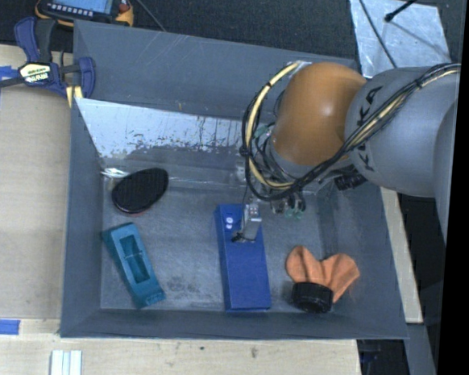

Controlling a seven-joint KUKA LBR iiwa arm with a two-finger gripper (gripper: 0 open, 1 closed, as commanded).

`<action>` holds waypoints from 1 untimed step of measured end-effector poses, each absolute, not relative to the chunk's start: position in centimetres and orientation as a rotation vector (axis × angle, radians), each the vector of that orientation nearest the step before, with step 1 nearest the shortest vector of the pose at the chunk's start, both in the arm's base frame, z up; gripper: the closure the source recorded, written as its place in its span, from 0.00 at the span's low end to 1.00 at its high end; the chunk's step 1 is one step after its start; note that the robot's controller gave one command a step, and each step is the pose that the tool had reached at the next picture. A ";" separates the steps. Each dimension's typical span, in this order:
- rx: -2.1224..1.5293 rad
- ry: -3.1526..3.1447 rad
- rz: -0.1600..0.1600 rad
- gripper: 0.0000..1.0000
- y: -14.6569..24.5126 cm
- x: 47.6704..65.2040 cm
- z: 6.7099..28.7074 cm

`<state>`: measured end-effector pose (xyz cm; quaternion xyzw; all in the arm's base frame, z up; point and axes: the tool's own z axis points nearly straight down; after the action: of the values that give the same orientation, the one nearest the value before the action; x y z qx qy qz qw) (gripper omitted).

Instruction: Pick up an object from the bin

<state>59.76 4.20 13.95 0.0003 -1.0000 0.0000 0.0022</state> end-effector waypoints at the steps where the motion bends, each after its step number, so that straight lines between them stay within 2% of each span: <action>1: 0.000 -3.145 0.000 0.00 4.2 59.9 14.5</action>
Offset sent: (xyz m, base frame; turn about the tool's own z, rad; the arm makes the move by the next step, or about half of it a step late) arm 0.0238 -0.0040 -0.0420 -0.5256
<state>59.90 4.18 14.45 -0.0001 -1.0000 -0.0001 -0.0016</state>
